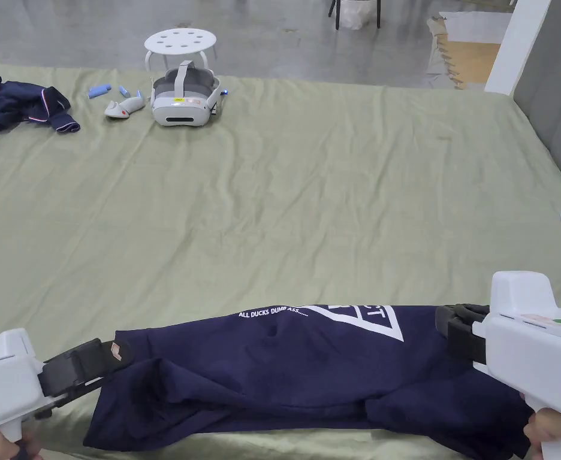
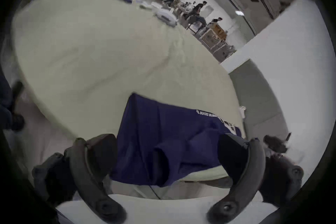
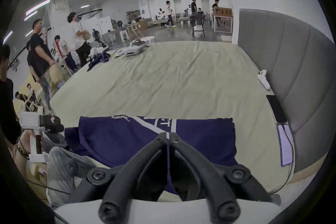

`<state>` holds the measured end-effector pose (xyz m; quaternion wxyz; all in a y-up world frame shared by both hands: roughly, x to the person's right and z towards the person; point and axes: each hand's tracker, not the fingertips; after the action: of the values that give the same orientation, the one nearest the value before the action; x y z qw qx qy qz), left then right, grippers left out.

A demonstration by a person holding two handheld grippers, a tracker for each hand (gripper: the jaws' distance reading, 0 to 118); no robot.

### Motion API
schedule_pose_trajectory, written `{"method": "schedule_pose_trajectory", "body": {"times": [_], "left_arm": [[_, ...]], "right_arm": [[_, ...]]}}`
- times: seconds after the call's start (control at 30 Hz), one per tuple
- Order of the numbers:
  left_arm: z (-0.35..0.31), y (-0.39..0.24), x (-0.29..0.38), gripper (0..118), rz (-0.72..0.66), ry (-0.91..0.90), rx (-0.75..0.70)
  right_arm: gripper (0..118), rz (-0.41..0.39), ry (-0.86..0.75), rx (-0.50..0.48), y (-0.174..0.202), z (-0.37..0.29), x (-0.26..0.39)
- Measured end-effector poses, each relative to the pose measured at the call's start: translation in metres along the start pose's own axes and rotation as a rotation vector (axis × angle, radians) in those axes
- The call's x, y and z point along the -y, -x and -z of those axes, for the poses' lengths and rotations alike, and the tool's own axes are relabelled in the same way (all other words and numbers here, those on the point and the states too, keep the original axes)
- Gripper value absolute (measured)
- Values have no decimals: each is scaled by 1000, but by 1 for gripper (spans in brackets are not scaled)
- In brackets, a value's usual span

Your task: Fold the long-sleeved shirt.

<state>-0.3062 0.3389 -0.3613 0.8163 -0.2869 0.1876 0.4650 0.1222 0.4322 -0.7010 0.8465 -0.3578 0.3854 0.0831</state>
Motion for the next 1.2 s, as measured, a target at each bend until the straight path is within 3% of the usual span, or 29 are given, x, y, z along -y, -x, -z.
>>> {"method": "schedule_pose_trajectory", "body": {"times": [0.2, 0.27, 0.37, 0.5, 0.6, 0.63, 0.67, 0.7, 0.77, 0.83, 0.9, 1.1, 1.2], "left_arm": [[32, 10, 3, 106, -6, 84, -9], [45, 18, 1, 106, -128, 133, 131], [58, 29, -8, 106, -188, 95, 236], [73, 18, 1, 106, -206, 170, 372], [86, -4, 12, 106, -122, 201, 371], [89, -10, 13, 101, -88, 192, 331], [91, -17, 14, 78, -72, 189, 301], [92, -24, 15, 23, -6, 182, 242], [101, -42, 24, 23, 120, 199, 80], [93, -41, 17, 23, 91, 183, 200], [86, -41, 10, 23, 135, 128, 105], [59, -43, -35, 22, 145, 44, 162], [51, -43, -62, 22, 208, -15, 104]], "right_arm": [[1, -29, 26, -7, 2, 2, 4], [1, -29, 31, -11, 4, 3, 5], [1, -19, 36, -15, 4, 3, 7], [1, -9, 39, -17, 3, 7, 8], [1, -10, 45, -15, 3, 11, 8], [1, -11, 46, -13, 3, 11, 8], [1, -10, 46, -11, 5, 11, 8], [1, -8, 46, -13, 5, 11, 8], [1, -1, 49, -16, 4, 12, 8], [1, -1, 49, -13, 3, 10, 6], [1, -4, 45, -3, 2, 8, 5], [1, 14, 26, 12, -2, 2, 0], [1, 17, 20, 22, -3, -1, -1]]}}
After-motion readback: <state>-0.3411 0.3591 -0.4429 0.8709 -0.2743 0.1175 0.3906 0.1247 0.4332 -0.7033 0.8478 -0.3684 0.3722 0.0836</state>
